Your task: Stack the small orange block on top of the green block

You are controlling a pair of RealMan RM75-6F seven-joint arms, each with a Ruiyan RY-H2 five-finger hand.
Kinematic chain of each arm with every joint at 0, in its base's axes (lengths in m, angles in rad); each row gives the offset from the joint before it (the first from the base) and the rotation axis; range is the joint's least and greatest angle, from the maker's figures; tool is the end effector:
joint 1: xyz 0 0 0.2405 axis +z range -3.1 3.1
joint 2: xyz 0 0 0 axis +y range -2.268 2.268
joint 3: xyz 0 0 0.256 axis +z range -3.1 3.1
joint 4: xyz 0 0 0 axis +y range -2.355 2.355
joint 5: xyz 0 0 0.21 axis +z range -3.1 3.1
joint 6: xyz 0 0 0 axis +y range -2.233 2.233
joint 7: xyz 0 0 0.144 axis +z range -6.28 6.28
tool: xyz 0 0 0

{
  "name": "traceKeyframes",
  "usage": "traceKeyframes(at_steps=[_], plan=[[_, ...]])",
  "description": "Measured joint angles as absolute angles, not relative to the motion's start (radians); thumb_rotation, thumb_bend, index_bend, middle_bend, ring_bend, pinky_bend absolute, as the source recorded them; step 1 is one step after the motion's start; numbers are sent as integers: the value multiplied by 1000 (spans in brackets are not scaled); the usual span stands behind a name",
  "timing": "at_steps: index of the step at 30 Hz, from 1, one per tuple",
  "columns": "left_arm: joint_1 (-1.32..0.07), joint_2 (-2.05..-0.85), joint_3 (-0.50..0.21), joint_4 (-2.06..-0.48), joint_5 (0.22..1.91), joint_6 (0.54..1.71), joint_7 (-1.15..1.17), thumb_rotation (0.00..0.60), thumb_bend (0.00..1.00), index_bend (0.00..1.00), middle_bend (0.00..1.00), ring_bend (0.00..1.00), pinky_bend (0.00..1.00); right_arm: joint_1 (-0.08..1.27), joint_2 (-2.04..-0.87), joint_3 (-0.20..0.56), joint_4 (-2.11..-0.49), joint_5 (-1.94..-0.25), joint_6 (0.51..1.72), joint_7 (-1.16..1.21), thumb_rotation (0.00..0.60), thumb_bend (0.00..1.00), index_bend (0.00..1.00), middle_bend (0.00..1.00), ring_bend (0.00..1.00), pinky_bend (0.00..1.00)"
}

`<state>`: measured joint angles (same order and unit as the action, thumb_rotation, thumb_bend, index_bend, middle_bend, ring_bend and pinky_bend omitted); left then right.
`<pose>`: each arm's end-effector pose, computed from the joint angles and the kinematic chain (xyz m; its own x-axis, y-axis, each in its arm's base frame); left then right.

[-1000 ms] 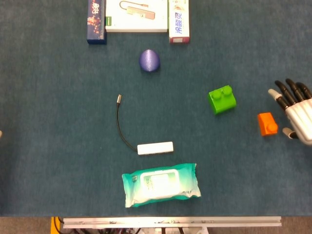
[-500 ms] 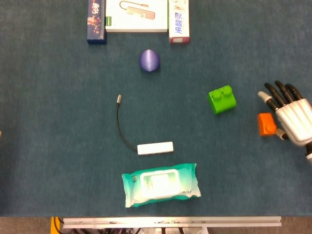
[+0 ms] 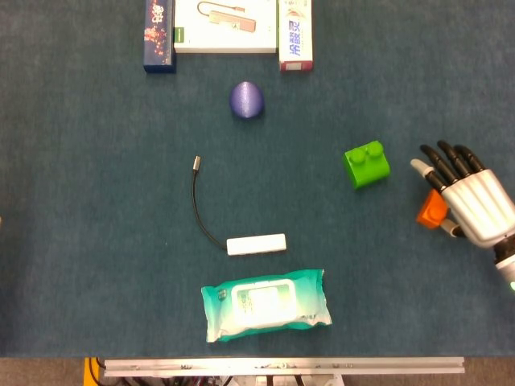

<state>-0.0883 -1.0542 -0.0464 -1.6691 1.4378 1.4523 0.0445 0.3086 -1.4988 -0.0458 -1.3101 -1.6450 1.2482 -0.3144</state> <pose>-0.3141 0.1805 0.1731 0.4363 0.0386 0.8990 0.8979 0.0456 -0.4378 -0.2763 -0.2189 0.0080 0.6728 -0.1145 0.7309 -0.6984 -0.4243 0.5763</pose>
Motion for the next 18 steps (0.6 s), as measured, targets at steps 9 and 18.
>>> traceKeyframes(at_steps=[9, 18], plan=[[-87, -1051, -48, -1671, 1436, 1455, 44, 600, 110, 443, 444, 305, 384, 315, -1468, -61, -1352, -1666, 1251, -301, 600, 47, 144, 81, 7, 147], [-82, -1047, -50, -1675, 1437, 1465, 45, 600, 110, 442, 444, 305, 384, 341, -1357, -56, -1464, -1629, 1189, -291, 600, 104, 275, 81, 7, 147]])
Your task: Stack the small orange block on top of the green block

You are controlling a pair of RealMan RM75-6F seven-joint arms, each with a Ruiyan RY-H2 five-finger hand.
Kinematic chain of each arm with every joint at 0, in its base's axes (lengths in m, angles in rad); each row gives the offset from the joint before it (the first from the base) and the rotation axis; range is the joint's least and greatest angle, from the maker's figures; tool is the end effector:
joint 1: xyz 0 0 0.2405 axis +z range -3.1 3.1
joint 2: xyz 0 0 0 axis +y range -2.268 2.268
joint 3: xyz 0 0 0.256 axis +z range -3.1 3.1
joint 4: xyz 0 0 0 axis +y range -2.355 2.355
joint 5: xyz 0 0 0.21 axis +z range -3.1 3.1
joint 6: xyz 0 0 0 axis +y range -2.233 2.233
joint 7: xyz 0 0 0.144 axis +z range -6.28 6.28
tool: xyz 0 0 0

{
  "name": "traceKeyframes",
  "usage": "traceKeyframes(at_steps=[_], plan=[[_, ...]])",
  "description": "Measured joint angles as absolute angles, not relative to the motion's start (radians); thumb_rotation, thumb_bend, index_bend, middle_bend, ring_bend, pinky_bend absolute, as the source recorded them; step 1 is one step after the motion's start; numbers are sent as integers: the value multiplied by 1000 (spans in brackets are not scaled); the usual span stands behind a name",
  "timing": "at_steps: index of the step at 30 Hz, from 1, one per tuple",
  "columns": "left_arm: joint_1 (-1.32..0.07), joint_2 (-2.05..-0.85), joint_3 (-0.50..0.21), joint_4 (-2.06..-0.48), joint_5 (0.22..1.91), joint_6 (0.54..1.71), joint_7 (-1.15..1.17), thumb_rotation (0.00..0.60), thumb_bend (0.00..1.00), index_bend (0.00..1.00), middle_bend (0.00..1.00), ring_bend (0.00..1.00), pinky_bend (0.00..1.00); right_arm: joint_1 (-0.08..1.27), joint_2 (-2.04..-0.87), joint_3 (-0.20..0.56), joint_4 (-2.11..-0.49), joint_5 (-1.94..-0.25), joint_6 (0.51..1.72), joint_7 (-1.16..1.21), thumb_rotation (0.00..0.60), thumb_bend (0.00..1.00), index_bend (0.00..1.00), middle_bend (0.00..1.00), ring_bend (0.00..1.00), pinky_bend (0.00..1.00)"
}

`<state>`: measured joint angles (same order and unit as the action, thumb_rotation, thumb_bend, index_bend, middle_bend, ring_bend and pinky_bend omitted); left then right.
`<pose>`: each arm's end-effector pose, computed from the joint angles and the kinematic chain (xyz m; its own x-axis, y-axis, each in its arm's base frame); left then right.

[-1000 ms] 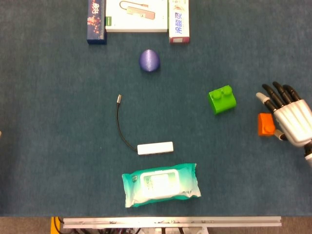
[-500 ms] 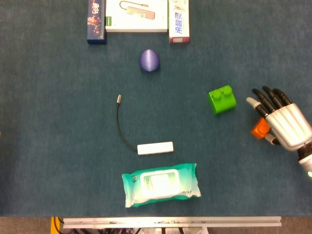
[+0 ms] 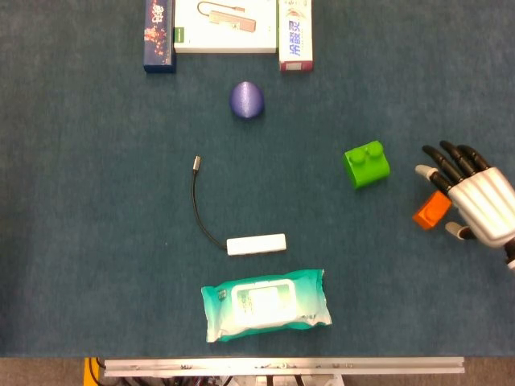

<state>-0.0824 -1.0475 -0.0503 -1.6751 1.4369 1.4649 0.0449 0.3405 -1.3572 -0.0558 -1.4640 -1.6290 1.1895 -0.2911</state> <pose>-0.3134 0.1795 0.1769 0.4376 0.0247 0.8988 0.8973 0.0519 -0.4383 -0.2689 -0.2211 0.0353 0.6637 -0.1745 0.7273 -0.7119 -0.4458 0.5427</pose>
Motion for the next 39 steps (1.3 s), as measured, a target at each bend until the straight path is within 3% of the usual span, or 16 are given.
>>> traceKeyframes(at_steps=[3, 17, 39], plan=[[-82, -1047, -49, -1676, 1439, 1464, 48, 600, 110, 443, 444, 305, 384, 356, -1335, -51, -1487, -1611, 1151, -296, 600, 156, 292, 81, 7, 147], [-77, -1038, -56, -1680, 1430, 1472, 37, 600, 111, 442, 444, 305, 384, 442, -1276, -32, -1559, -1508, 973, -390, 600, 170, 314, 81, 7, 147], [-76, -1034, -58, -1681, 1428, 1470, 33, 600, 110, 442, 444, 305, 384, 479, -1285, -52, -1582, -1437, 904, -482, 600, 201, 404, 87, 7, 147]])
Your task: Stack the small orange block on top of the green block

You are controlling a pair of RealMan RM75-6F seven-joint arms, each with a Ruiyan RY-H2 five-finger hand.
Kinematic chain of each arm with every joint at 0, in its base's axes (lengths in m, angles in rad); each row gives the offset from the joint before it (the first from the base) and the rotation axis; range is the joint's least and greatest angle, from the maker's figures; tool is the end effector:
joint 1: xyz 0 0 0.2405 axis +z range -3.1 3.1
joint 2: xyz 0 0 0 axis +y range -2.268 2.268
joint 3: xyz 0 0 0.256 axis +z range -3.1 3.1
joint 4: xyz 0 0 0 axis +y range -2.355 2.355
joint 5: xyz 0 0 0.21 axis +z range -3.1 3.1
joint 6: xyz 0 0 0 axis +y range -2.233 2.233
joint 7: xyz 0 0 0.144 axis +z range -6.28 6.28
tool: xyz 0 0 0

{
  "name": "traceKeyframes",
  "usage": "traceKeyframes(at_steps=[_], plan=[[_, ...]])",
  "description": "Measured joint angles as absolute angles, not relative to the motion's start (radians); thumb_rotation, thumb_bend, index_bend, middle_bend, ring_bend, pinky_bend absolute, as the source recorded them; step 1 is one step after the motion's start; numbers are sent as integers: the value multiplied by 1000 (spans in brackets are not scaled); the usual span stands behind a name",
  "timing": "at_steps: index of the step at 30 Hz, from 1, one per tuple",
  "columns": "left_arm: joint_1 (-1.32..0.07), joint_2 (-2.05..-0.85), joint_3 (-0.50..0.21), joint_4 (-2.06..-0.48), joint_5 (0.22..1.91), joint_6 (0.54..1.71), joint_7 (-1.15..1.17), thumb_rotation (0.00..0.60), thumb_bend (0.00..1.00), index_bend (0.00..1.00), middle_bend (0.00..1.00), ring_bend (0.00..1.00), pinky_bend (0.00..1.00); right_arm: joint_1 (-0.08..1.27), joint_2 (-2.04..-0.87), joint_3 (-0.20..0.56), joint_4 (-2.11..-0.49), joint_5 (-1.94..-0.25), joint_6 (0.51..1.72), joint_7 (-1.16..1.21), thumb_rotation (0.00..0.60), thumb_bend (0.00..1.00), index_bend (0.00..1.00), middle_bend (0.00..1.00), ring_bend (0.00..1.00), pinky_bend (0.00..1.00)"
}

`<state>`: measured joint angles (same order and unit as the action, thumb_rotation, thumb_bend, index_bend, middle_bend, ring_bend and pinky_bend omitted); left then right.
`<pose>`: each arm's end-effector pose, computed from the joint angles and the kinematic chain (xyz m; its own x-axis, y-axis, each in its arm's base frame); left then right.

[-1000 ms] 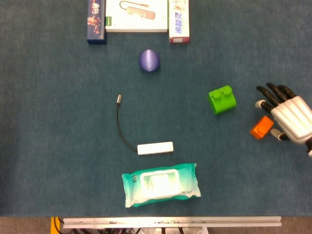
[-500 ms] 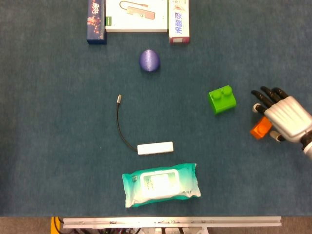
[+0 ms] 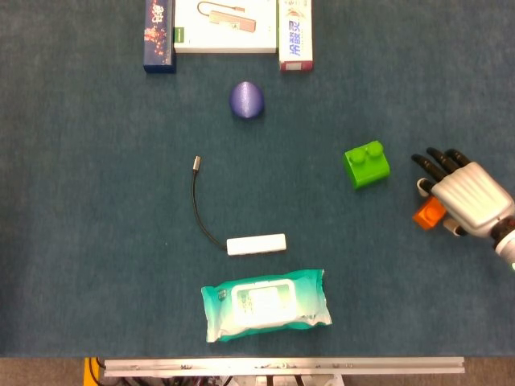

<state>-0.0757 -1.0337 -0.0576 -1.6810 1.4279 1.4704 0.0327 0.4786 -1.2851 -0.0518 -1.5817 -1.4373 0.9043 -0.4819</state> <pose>-0.3145 0.1788 0.1830 0.4327 0.0139 0.9014 0.8991 0.0666 -0.4326 -0.2598 -0.2436 0.0237 0.7846 -0.3140 0.5346 -0.6126 -0.5253 0.5906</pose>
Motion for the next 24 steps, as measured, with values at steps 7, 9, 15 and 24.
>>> traceKeyframes(at_steps=[7, 9, 15, 24], plan=[[-75, -1033, -58, -1681, 1429, 1470, 31, 600, 110, 442, 444, 305, 384, 488, -1297, -52, -1577, -1416, 894, -498, 600, 238, 448, 90, 7, 147], [-76, -1033, -58, -1681, 1428, 1470, 30, 600, 110, 442, 444, 305, 384, 490, -1299, -53, -1576, -1410, 893, -504, 600, 242, 467, 93, 7, 147], [-75, -1033, -57, -1682, 1431, 1472, 30, 600, 110, 443, 444, 305, 384, 492, -1302, -56, -1574, -1393, 890, -517, 600, 247, 519, 103, 7, 147], [-71, -1030, -57, -1685, 1430, 1476, 31, 600, 110, 443, 444, 305, 384, 492, -1281, -59, -1604, -1393, 904, -492, 600, 249, 546, 111, 7, 147]])
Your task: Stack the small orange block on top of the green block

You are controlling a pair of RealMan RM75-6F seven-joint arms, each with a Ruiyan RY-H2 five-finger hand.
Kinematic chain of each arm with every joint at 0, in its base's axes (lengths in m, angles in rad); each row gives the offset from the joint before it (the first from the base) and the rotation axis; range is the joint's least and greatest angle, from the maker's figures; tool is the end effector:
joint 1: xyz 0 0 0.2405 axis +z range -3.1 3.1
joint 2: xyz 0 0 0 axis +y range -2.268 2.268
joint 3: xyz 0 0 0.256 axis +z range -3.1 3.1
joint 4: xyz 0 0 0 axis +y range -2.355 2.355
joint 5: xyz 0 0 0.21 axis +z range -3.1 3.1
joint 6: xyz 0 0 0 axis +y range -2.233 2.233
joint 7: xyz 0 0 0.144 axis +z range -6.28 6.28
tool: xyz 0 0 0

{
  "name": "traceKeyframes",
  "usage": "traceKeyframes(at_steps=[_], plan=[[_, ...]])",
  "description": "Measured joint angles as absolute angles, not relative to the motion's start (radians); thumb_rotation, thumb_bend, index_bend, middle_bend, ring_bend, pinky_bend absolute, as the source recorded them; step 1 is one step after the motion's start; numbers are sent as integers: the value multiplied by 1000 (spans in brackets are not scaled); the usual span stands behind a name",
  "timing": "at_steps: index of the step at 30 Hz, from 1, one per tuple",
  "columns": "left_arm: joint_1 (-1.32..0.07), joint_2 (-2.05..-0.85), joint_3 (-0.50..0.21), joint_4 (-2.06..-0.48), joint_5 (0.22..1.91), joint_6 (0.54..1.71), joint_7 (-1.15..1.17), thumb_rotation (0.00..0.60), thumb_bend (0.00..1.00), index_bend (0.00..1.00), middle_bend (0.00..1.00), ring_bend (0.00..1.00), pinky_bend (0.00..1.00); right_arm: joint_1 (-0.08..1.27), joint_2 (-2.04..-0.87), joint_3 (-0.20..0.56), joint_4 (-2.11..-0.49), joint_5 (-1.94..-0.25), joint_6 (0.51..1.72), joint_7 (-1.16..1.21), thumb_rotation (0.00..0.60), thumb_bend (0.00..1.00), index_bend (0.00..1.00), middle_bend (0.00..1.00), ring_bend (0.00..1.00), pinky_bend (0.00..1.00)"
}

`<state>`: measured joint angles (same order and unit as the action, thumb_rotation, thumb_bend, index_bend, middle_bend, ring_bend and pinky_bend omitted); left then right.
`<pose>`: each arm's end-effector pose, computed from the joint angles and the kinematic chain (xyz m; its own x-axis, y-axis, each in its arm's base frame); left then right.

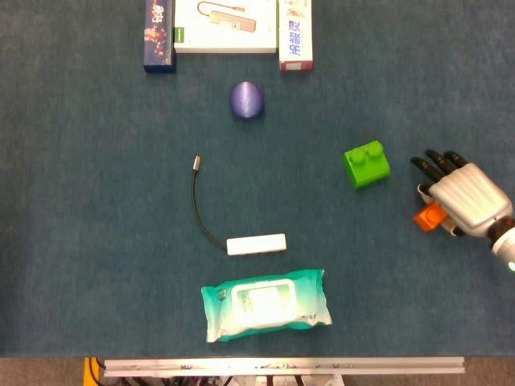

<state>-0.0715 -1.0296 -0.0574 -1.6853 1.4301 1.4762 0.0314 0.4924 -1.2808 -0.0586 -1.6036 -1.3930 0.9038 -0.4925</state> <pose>-0.3140 0.1775 0.1844 0.4319 0.0101 0.9019 0.8995 0.0682 -0.4316 -0.2575 -0.2444 0.0238 0.7723 -0.3350 0.5397 -0.6302 -0.5104 0.5851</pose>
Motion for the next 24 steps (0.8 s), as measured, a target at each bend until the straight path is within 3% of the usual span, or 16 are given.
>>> traceKeyframes(at_steps=[10, 24], plan=[[-66, -1024, -59, -1692, 1431, 1487, 34, 600, 110, 443, 444, 305, 384, 491, -1166, -31, -1715, -1430, 968, -391, 600, 268, 546, 113, 7, 147], [-62, -1018, -63, -1692, 1429, 1495, 24, 600, 110, 443, 443, 305, 384, 536, -1088, 78, -1845, -1366, 1011, -440, 600, 268, 552, 114, 7, 147]])
